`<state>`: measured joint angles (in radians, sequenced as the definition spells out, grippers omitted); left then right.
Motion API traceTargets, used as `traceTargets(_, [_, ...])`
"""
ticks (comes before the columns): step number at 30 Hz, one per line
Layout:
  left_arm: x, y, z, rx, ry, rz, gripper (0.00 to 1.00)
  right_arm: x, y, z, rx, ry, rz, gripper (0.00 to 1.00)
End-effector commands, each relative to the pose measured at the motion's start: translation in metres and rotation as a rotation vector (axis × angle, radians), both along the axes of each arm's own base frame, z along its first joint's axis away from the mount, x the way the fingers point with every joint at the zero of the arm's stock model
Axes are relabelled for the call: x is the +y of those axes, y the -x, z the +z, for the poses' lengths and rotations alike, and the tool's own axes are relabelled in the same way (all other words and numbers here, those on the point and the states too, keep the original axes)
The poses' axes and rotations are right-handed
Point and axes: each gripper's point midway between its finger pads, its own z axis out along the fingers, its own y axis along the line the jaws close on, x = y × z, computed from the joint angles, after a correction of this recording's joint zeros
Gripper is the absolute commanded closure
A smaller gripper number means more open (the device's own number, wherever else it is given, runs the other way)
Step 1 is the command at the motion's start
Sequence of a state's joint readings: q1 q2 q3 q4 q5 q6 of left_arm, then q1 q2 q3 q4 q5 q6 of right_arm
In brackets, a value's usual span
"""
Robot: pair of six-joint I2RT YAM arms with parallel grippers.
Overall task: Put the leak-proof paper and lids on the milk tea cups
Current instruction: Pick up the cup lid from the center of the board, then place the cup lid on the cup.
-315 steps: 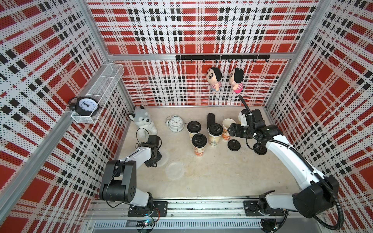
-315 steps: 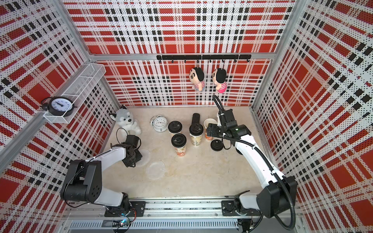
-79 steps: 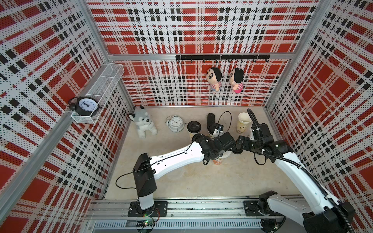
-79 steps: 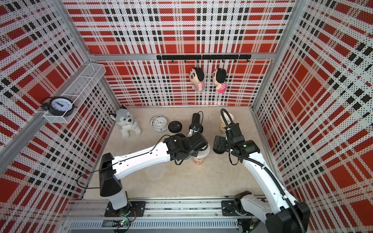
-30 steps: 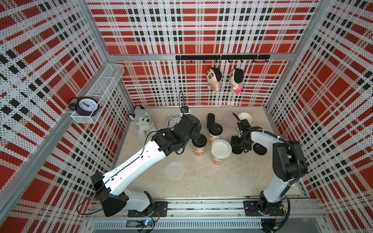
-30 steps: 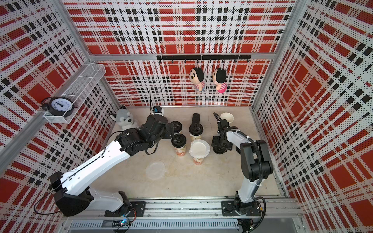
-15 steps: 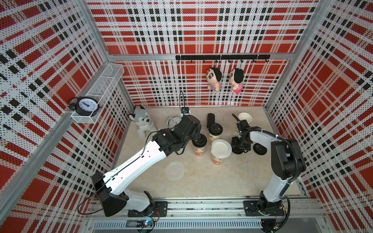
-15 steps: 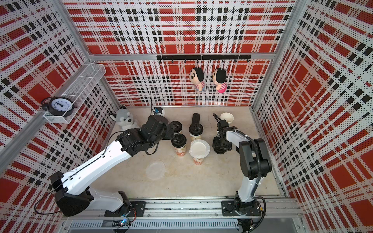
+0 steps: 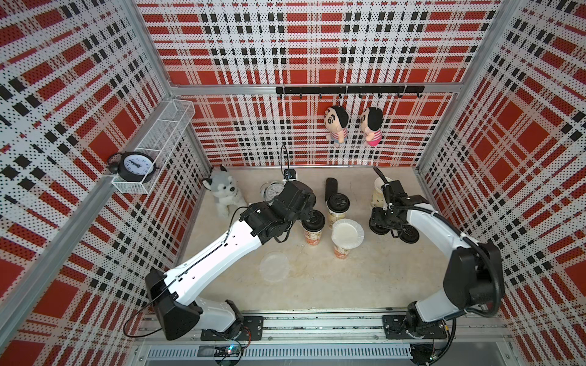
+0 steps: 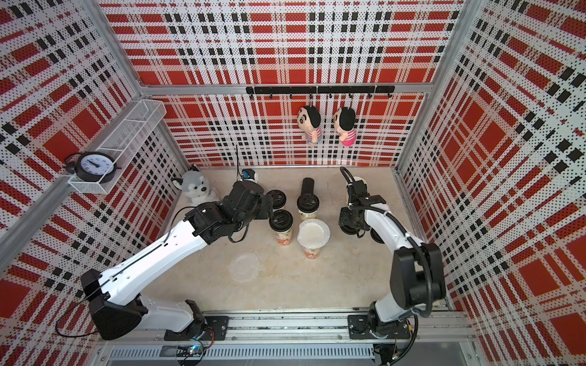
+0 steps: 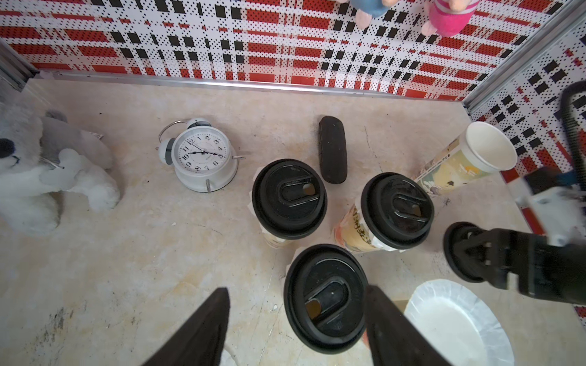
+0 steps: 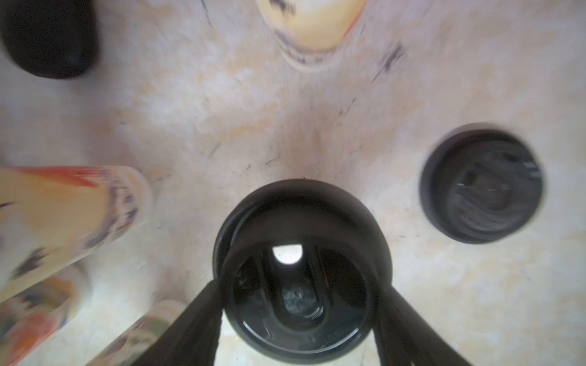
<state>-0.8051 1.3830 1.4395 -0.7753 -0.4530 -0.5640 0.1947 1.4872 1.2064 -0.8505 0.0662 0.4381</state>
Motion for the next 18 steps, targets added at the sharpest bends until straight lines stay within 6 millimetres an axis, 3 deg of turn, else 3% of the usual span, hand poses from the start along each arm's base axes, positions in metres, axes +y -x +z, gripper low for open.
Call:
traceTargets(1, [-0.001,-0.004,0.004,-0.019,0.027,-0.020,0.30,-0.004,0.018,0.056,-0.075,0.046,0.041,0.28])
traceTargets(5, [0.002,-0.007,0.003,-0.024,0.038,-0.019,0.30,0.021,0.033,0.102,-0.115,0.080,0.145,0.28])
traceTargets(9, [0.004,-0.007,0.000,-0.022,0.044,-0.020,0.31,0.059,0.050,0.123,-0.113,0.094,0.271,0.28])
traceTargets(13, [0.006,-0.007,-0.001,-0.019,0.045,-0.023,0.31,0.093,0.065,0.128,-0.085,0.092,0.387,0.28])
traceTargets(18, [0.008,-0.006,0.000,-0.022,0.048,-0.021,0.31,0.121,0.082,0.114,-0.015,0.121,0.499,0.28])
